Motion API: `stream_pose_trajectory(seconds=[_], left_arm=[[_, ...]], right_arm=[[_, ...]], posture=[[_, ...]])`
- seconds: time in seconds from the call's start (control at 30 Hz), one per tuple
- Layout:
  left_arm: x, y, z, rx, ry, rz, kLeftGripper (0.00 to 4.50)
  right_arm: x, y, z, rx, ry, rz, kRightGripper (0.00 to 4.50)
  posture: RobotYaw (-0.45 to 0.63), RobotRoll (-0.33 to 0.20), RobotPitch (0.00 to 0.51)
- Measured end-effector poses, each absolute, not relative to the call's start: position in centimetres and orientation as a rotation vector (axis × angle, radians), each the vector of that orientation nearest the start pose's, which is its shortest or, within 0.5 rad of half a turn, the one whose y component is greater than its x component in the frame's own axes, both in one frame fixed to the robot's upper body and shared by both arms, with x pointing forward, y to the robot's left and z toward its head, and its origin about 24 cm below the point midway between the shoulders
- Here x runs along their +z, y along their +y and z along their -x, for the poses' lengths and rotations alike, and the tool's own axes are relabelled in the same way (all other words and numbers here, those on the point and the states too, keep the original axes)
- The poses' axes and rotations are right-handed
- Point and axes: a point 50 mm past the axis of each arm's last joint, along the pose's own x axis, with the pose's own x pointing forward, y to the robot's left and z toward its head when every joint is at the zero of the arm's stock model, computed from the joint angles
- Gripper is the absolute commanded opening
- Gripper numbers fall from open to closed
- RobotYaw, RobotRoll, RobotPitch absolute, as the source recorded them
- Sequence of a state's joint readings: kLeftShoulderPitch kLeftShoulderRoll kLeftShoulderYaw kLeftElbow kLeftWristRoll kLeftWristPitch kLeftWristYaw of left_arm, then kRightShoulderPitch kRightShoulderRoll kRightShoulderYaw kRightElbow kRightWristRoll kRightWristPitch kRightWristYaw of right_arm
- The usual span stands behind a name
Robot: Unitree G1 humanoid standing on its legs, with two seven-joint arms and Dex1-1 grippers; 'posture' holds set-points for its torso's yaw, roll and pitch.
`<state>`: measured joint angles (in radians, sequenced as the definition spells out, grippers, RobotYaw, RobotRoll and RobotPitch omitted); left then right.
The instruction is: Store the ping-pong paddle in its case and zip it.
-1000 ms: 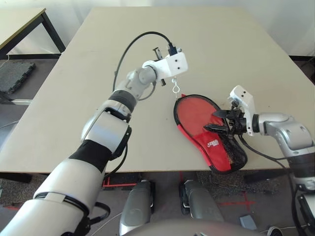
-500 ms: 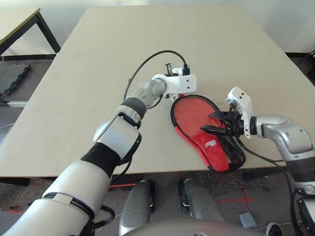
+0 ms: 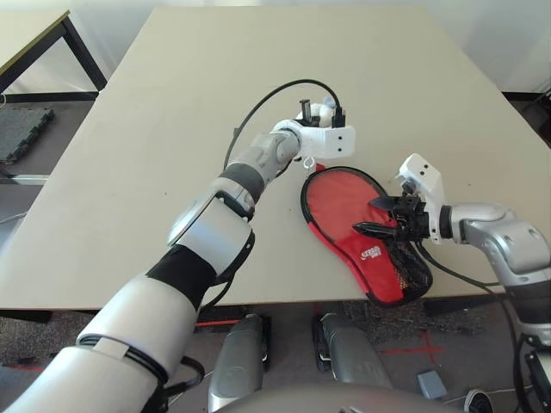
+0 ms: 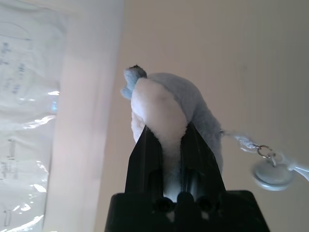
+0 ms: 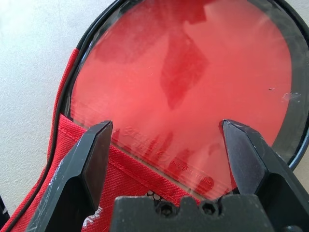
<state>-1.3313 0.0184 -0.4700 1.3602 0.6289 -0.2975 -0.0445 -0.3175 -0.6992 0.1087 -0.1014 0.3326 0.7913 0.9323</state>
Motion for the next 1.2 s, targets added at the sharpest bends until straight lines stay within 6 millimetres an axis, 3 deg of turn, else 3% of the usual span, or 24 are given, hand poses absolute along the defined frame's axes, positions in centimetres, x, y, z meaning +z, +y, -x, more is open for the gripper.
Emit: stream_pose_trajectory(seconds=[0.23, 0.4, 0.6, 0.63, 0.7, 0.8, 1.07, 1.2], left_arm=[[17.3, -1.9, -38.9, -0.736, -0.379, -1.168, 0.16], [14.4, -3.7, -37.0, -0.992, -0.291, -1.129, 0.16], [13.2, -3.1, -36.5, -1.158, -0.183, -1.108, 0.16], [13.2, -2.9, -36.5, -1.178, -0.166, -1.106, 0.51], [13.4, -2.3, -36.7, -1.202, -0.135, -1.088, 0.67], [13.7, -1.4, -37.1, -1.215, -0.107, -1.064, 1.38], [14.0, 0.5, -37.6, -1.254, -0.034, -0.931, 4.4], [14.0, 1.8, -37.7, -1.284, 0.003, -0.838, 4.46]], right_arm=[[10.1, -20.4, -27.0, 0.919, 0.6, 0.209, 4.5], [10.1, -20.2, -27.2, 0.927, 0.601, 0.216, 4.5], [10.1, -20.1, -27.3, 0.931, 0.605, 0.218, 4.5], [10.1, -20.1, -27.3, 0.932, 0.605, 0.217, 4.5], [10.1, -20.1, -27.4, 0.934, 0.607, 0.215, 4.5], [10.1, -20.1, -27.5, 0.94, 0.609, 0.209, 4.5], [10.0, -20.1, -28.2, 0.955, 0.616, 0.205, 4.5], [9.9, -20.0, -28.6, 0.966, 0.62, 0.216, 4.5]], posture=[[-0.1, 0.0, 0.156], [-0.09, 0.0, 0.158], [-0.07, 0.0, 0.155], [-0.07, 0.0, 0.154], [-0.06, 0.0, 0.152], [-0.05, 0.0, 0.142], [-0.01, 0.0, 0.126], [0.01, 0.0, 0.121]])
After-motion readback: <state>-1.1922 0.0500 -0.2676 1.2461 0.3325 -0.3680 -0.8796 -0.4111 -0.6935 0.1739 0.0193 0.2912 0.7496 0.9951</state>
